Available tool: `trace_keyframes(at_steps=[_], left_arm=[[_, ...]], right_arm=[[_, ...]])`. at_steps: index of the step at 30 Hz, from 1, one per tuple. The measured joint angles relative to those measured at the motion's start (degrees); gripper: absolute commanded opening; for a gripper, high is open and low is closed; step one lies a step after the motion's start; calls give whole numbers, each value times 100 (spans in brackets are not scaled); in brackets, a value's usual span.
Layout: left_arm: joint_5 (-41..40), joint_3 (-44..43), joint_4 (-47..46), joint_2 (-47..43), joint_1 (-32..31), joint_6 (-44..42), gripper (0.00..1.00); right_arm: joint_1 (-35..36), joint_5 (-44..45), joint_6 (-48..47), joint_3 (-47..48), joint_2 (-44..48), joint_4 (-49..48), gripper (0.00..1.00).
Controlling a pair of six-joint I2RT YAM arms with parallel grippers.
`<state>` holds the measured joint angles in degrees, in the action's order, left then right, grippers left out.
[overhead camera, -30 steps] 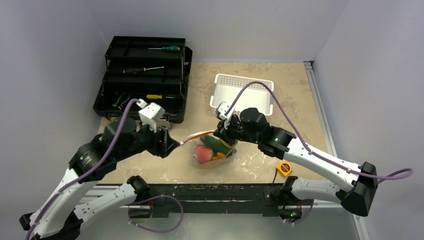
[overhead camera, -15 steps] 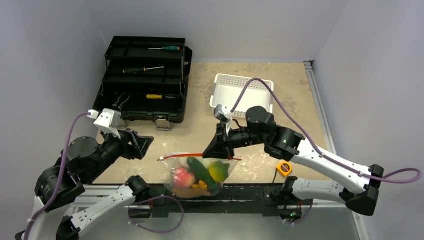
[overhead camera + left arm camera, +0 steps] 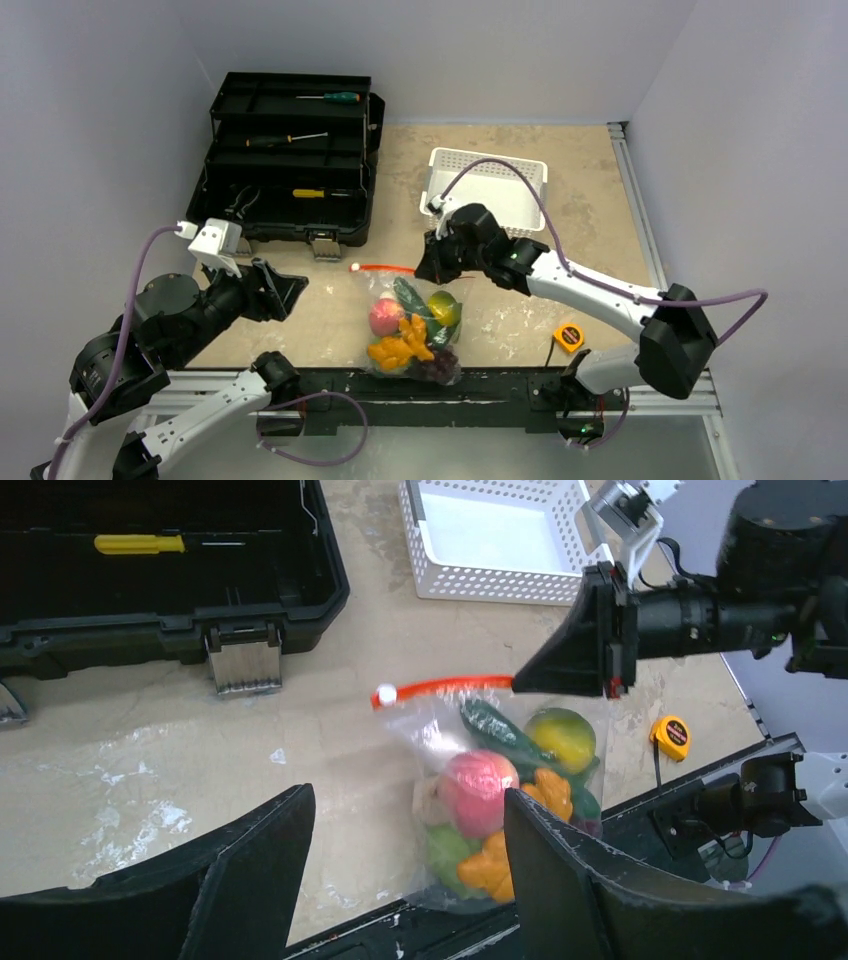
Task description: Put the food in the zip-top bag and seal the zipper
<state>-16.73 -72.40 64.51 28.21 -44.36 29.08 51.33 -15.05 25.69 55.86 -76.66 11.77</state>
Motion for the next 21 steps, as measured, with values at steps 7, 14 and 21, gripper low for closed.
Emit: trace_keyframes(at_steps=[7,14,21], left_arm=[[26,0,122,-59,0,59,69],[24,0,184,-243,0,140,70],[-4,-31,332,-258,0,138,70]], right_arm=[[-925,909,-271,-240,-629,-68,0],[-1163,1410,-490,-544,-1150,-280,0],[-1172,2000,-562,-575,-1196,-341,0]])
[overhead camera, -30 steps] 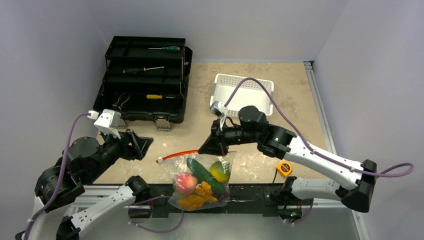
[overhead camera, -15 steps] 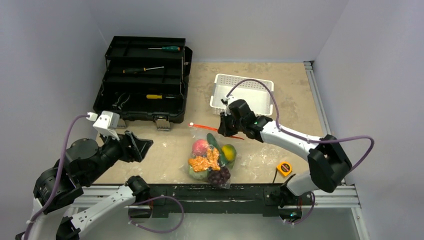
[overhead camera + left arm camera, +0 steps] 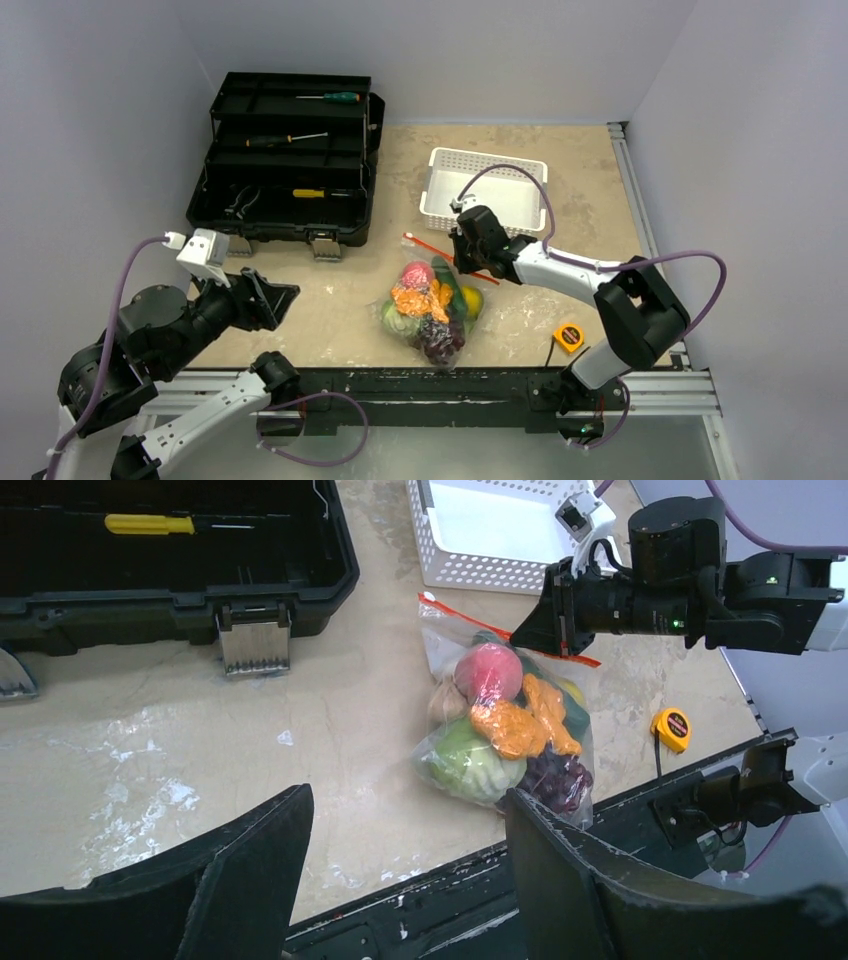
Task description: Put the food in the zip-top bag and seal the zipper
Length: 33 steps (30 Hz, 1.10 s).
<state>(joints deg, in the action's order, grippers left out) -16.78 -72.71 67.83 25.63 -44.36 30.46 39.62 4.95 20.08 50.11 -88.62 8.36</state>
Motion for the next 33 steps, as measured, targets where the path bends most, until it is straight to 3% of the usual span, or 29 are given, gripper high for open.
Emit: trace_keyframes(at_steps=[3,9,17,21,24,33], left_arm=[[-20,-63,76,-13,0,-2,70],[-61,-173,149,-109,0,-7,71],[-195,-605,382,-118,0,-87,71],[-256,-817,450,-133,0,-153,72],[-297,-999,531,-144,0,-214,72],[-468,-1598,684,-358,0,-415,73]], right_arm=[[-31,203,-2,0,0,22,0],[-68,70,-92,7,87,149,29],[-68,-195,-195,275,1001,866,46],[-70,-153,-245,564,1740,1189,66],[-68,-83,-306,750,2317,1445,98],[-68,817,-378,1274,4374,2170,99]])
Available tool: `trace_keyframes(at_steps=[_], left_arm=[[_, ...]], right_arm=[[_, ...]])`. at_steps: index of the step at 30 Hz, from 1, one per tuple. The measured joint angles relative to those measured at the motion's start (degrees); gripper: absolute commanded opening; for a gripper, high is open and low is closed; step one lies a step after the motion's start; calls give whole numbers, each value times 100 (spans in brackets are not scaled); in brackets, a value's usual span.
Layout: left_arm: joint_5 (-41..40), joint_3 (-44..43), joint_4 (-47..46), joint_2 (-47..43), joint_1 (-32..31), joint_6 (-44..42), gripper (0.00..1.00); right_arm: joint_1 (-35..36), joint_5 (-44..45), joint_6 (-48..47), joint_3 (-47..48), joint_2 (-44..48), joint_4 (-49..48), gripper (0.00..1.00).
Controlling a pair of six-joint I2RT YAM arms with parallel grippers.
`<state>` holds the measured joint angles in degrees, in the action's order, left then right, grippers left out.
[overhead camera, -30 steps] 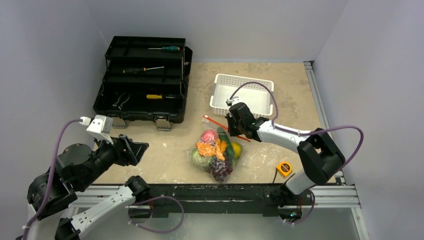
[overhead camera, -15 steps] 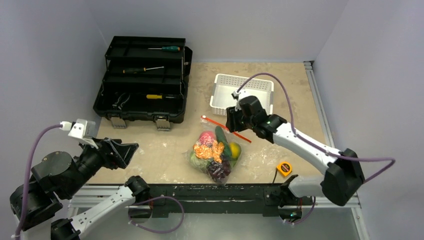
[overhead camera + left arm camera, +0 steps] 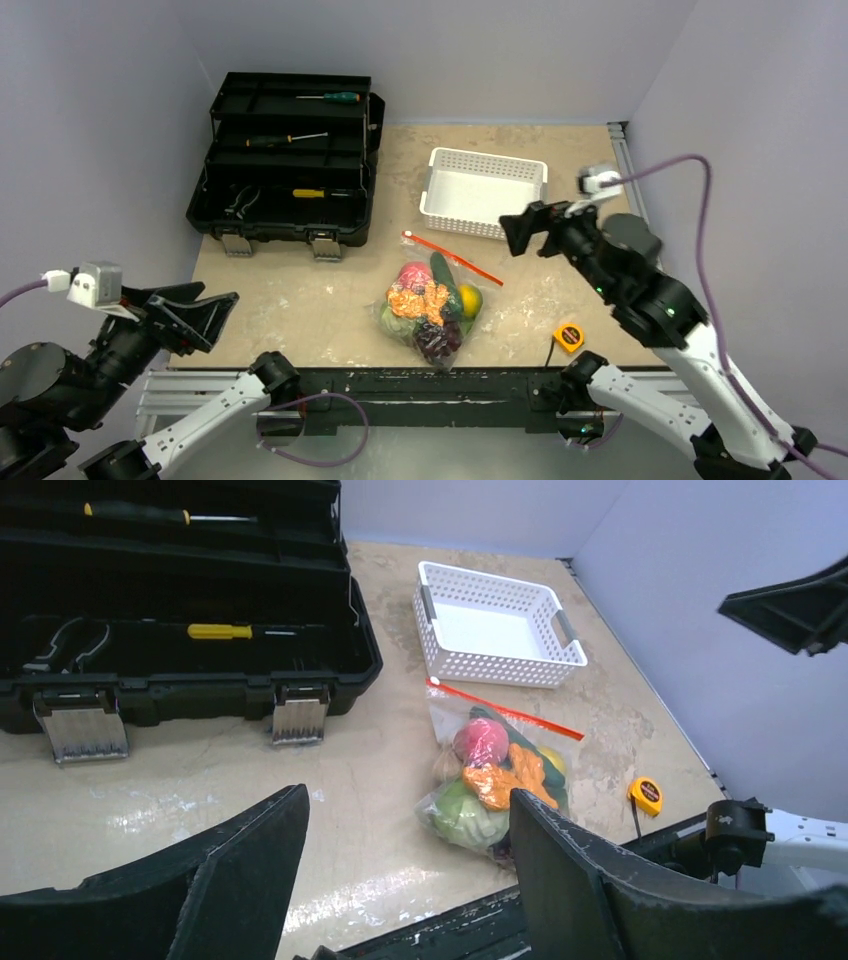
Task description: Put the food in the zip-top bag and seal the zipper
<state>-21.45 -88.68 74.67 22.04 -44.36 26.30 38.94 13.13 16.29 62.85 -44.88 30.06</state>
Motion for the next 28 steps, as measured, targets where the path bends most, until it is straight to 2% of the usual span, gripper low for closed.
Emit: trace_keyframes(at_steps=[7,11,17,28], left_arm=[[-11,-140,-173,-229,0,-142,73],[-33,15,-463,-487,0,-195,74],[-55,302,-734,-673,0,-186,74],[-190,706,-1060,-476,0,-133,74]], right_arm=[[-2,1211,-13,645,1390,227,99],[-2,1762,17,730,1886,297,99],[-2,2173,111,765,2070,568,99],[-2,2354,162,686,2098,597,99]])
